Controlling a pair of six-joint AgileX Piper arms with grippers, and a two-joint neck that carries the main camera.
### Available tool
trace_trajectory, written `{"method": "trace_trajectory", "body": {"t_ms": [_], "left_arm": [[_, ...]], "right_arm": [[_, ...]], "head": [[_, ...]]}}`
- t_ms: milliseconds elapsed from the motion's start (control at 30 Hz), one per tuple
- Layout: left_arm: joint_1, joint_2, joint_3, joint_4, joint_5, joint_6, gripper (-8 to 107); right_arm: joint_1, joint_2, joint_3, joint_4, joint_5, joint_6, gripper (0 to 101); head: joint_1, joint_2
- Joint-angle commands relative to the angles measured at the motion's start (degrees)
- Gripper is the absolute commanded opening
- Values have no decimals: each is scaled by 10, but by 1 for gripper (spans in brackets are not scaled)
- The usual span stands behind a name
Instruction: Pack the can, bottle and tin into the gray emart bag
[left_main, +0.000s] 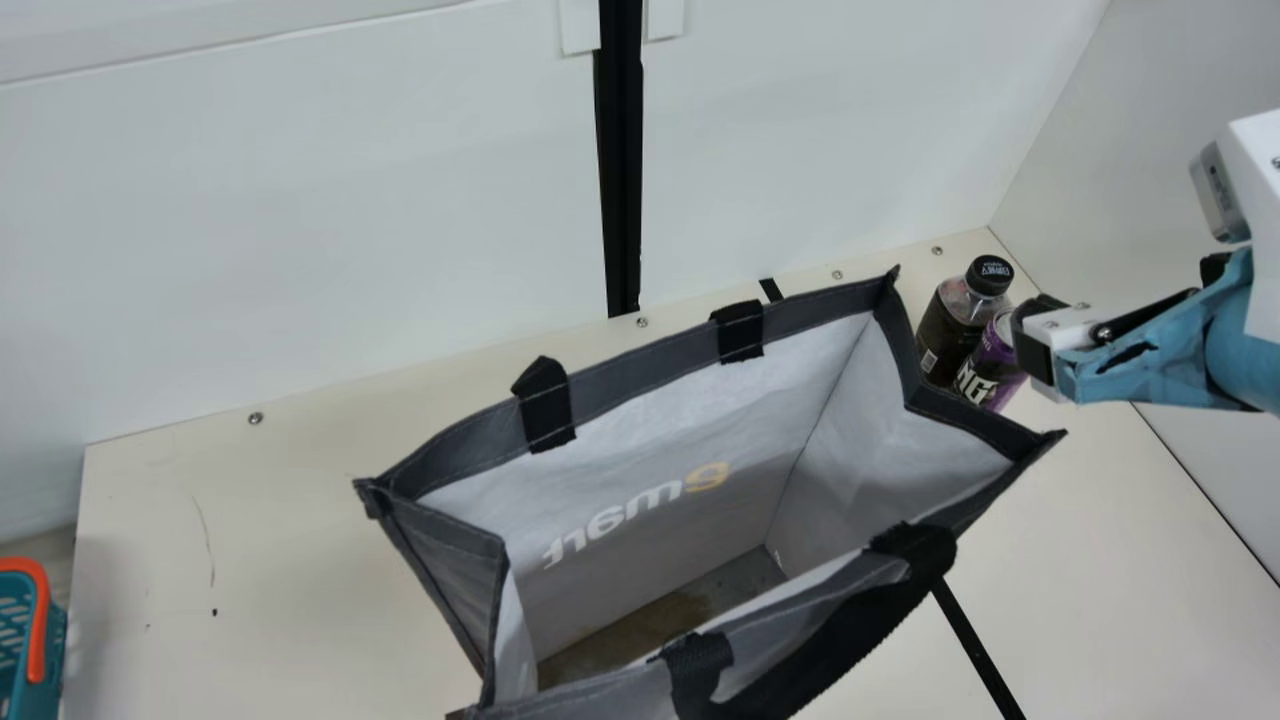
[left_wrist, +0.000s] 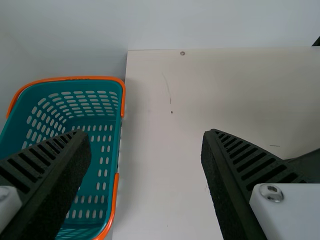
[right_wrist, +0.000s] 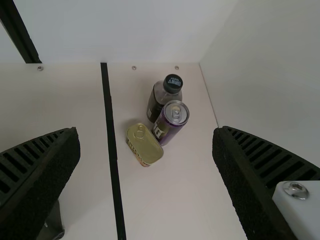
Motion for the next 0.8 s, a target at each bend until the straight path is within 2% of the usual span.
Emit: {"method": "trace_trajectory", "body": {"t_ms": [0, 367, 767], "left_arm": [[0, 0, 0, 0, 0, 0, 90], [0, 0, 0, 0, 0, 0, 90], [0, 0, 0, 0, 0, 0, 90]], "right_arm": [[-3, 0, 7, -1, 0, 1, 91], [-23, 4, 31, -3, 0, 5, 91], [-26, 4, 35, -6, -1, 6, 91]], "head": [[-13, 0], [-13, 0], [-13, 0]]}}
